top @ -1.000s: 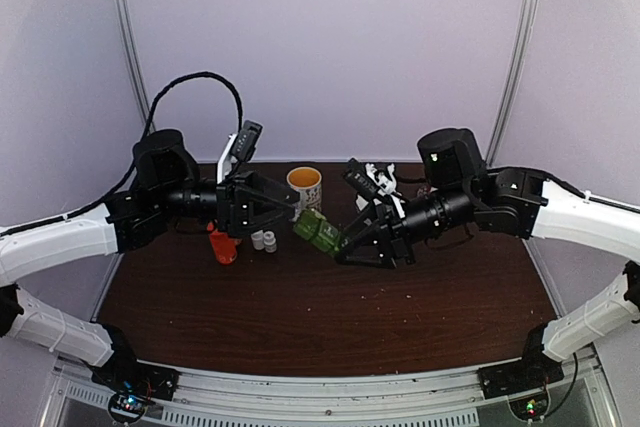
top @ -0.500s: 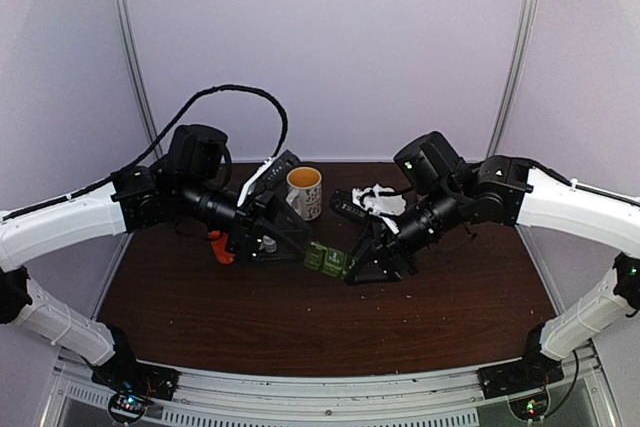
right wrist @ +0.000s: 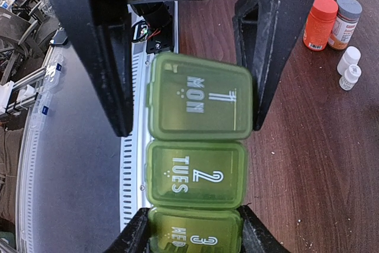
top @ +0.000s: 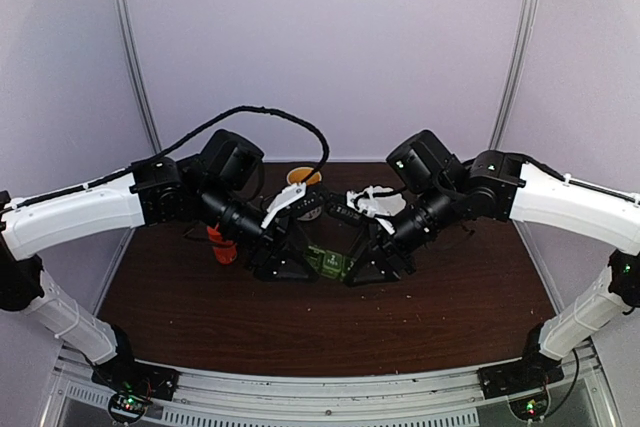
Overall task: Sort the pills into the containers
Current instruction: Pass from the right arm to the left
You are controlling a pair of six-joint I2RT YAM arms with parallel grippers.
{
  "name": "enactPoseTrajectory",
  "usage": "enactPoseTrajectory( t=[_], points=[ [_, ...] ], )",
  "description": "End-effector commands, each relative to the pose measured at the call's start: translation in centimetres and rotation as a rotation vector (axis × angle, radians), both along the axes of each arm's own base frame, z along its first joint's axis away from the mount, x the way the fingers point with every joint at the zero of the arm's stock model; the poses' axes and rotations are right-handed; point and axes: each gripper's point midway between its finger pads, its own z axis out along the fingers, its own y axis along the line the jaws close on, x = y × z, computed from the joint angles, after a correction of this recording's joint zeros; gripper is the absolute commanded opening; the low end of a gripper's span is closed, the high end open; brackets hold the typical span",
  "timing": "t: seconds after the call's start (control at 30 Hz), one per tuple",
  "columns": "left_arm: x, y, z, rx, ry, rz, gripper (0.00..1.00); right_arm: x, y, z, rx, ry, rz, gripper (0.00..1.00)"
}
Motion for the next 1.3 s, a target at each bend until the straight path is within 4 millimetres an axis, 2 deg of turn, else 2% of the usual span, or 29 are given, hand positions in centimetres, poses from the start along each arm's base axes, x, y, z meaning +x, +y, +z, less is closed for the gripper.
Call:
enactPoseTrajectory(
  t=[0.0,0.17,0.4,0.5,0.63,0.73,0.83,1.03,1.13,1.27],
  points=[
    [0.8,-0.1,0.6,0.000,-0.059,0.009,0.57,-0.3,0.3,0.9,0.019,-0.007,0.021,0.44],
    [1.0,-0.2,0.3,0.010,-0.058,0.015,0.43,-0.3,0.4,0.7,0.018,-0.003,0.022,0.45],
    [1.1,-0.6,0.1,-0.001,-0.048,0.020,0.39,-0.3,0.5,0.5,0.013,-0.003,0.024,0.49],
    [1.3,-0.7,0.0,-0.006,-0.047,0.028,0.38,-0.1,0.4,0.4,0.010,-0.013,0.014,0.65],
    [2.2,-0.9,0.3,-0.033,-0.042,0.092,0.36,0.5,0.2,0.6,0.034,-0.049,-0.023,0.77],
    [3.2,-0.9,0.8,-0.073,-0.025,0.152,0.36,1.2,-0.4,2.0,0.098,-0.083,-0.073,0.85],
    [4.3,-0.4,2.4,-0.147,-0.020,0.219,0.36,2.5,-1.0,3.9,0.191,-0.109,-0.156,0.90],
    [6.2,1.3,6.6,-0.336,-0.043,0.355,0.35,5.5,-2.8,9.6,0.512,-0.111,-0.392,0.95],
    [6.9,2.4,9.3,-0.448,-0.053,0.415,0.35,5.9,-3.8,12.0,0.667,-0.073,-0.469,0.95],
    [6.8,3.6,13.4,-0.615,-0.037,0.440,0.35,5.9,-5.3,15.5,0.919,0.004,-0.532,0.95]
  ],
)
